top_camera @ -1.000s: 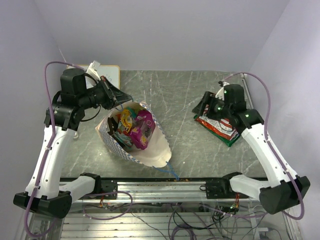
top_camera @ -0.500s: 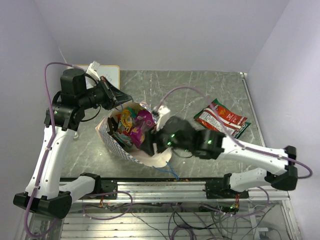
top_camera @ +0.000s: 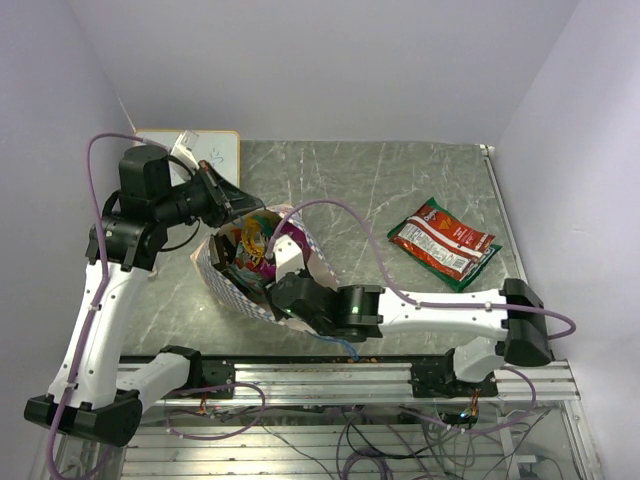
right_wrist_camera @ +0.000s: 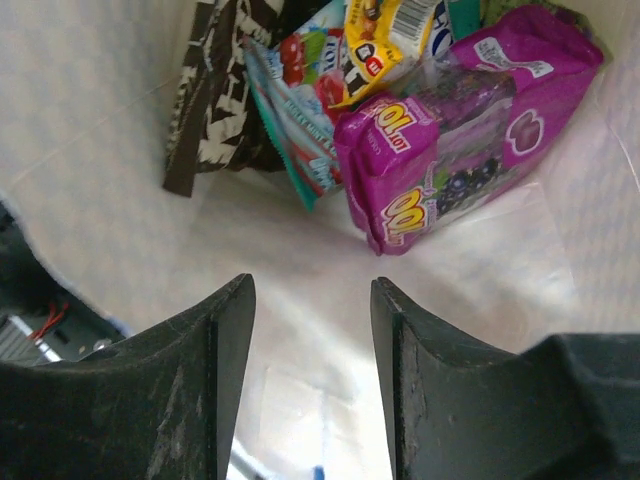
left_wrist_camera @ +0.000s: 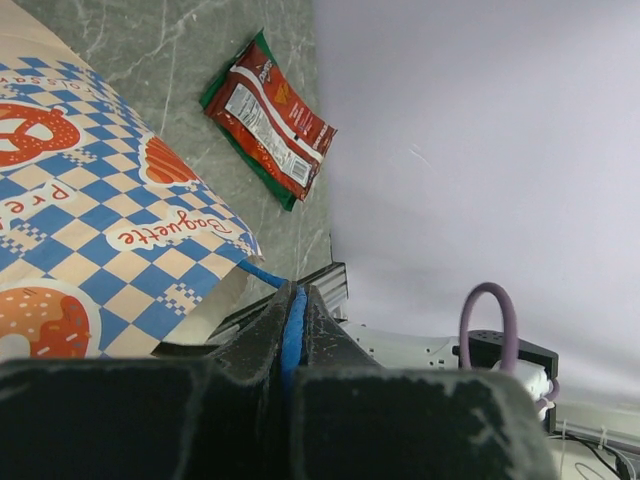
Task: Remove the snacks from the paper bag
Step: Take out the snack from the paper bag.
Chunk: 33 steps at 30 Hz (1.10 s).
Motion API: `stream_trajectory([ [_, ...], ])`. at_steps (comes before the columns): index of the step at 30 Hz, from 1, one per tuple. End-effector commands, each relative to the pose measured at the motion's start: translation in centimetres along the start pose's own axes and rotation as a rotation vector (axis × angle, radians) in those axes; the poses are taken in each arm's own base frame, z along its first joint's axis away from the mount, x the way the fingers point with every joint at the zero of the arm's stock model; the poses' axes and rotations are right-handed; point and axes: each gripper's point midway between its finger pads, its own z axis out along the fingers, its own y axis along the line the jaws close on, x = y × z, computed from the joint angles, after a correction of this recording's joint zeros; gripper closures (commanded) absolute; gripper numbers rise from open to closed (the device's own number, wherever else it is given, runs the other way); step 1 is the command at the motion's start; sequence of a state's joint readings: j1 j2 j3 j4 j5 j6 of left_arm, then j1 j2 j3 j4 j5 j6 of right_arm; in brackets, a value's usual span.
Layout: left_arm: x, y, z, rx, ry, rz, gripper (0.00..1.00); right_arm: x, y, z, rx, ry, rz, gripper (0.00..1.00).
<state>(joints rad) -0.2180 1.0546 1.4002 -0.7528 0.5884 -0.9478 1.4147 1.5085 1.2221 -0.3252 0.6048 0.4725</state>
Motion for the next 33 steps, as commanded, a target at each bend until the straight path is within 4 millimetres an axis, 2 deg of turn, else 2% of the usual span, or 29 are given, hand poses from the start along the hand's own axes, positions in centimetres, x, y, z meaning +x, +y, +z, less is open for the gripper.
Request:
stream_trajectory([
  [1,1.2,-1.4,-1.1,0.065,0.026,0.009,0.93,0.3,-0.8,3.1,0.059,-0.042,-0.007,0.47],
  [5,1.9,-0.8,-1.1,0.044,0.069,0.013,0.93,1.4,-1.4,5.1,0.071,-0.029,-0.015,0.39],
  [11,2.3,-0.4,-1.2,0.034,0.084,0.005,0.93,2.5,-3.3,7.8,0.093,-0.013,0.012,0.32],
  [17,2.8,0.0,-0.9,0.051,0.091,-0.020,0.93,3.0,-3.0,10.3,0.080,-0.036,-0.051,0.29],
  [20,2.6,-0.2,-1.0,0.038,0.092,0.000,0.93,4.1,-2.8,11.8,0.101,-0.008,-0.083,0.28],
  [23,2.2,-0.6,-1.3,0.032,0.084,0.027,0.93,4.9,-3.8,12.7,0.169,0.024,-0.070,0.31],
  [25,2.2,-0.6,-1.5,0.021,0.082,0.042,0.93,4.7,-4.3,12.9,0.195,0.027,-0.048,0.37],
  [28,2.4,-0.3,-1.9,0.006,0.074,0.045,0.93,3.2,-4.6,11.9,0.193,-0.015,-0.027,0.61],
  [33,2.9,0.6,-1.8,-0.004,0.079,0.035,0.93,1.6,-5.2,9.9,0.173,-0.071,-0.023,0.91],
])
